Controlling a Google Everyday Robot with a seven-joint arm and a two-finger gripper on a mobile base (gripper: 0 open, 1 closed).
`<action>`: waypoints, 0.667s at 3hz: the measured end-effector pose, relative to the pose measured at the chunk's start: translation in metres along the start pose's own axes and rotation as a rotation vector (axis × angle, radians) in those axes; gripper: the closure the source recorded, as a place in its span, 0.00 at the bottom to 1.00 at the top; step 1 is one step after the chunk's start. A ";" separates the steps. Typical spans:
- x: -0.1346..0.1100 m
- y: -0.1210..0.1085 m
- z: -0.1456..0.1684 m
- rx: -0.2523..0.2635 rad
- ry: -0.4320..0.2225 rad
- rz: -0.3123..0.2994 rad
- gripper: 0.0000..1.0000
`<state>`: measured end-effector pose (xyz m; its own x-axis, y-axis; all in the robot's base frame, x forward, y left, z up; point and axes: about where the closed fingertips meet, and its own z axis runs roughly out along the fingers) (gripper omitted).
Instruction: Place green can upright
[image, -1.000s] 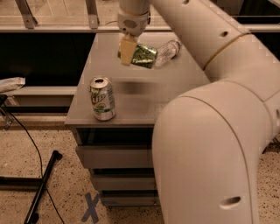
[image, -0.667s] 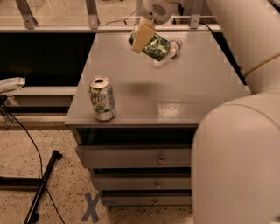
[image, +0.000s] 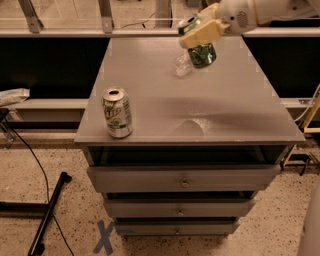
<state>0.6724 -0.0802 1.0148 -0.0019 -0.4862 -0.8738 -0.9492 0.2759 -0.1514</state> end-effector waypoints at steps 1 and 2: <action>0.018 0.000 -0.024 0.017 -0.125 0.059 1.00; 0.052 0.007 -0.038 0.043 -0.231 0.125 1.00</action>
Offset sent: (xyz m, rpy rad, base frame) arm -0.0348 -0.0825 -0.0604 0.3566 0.0400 -0.1100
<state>0.6534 -0.1346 0.9856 -0.0417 -0.2454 -0.9685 -0.9317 0.3597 -0.0511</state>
